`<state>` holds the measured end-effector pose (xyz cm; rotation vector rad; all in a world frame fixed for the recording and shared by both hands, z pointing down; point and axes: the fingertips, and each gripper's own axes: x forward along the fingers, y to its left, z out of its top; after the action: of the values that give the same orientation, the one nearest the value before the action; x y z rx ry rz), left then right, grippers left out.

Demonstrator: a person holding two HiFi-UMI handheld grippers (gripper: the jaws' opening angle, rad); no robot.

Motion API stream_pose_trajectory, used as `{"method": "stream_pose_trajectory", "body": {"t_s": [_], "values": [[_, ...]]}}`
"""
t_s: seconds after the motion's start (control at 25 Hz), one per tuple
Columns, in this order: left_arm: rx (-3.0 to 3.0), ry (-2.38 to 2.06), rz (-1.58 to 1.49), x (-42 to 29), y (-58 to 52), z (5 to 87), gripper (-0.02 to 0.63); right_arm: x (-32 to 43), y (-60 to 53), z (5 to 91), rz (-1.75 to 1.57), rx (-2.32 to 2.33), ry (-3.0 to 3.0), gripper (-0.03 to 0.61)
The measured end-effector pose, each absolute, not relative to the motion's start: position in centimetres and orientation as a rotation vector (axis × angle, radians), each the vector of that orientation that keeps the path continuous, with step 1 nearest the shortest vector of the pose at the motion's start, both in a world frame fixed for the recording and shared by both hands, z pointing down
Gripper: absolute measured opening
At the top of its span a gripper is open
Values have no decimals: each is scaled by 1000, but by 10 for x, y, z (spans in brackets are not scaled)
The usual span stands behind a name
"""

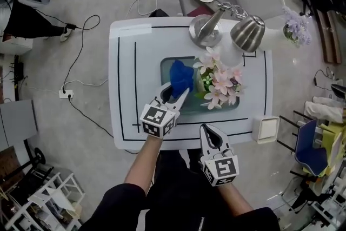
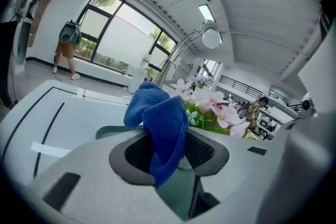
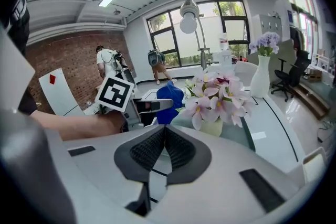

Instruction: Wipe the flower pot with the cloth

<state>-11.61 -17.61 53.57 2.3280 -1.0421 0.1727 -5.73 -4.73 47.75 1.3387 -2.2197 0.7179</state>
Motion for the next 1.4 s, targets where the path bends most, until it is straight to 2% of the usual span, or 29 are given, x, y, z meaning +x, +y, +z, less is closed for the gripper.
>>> {"method": "stream_pose_trajectory", "body": {"t_s": [0.52,0.92,1.4], "values": [[2469,-720,268,-71,-263,556,160,-34,-37,489,779,1480,-2061,9],[2580,-425,380,-26,-276,567,160,-29,-29,494,818,1543,-2002,9],[2561,-483,445,-49,-259,580,160,-39,-29,502,837,1545,-2019,9]]}}
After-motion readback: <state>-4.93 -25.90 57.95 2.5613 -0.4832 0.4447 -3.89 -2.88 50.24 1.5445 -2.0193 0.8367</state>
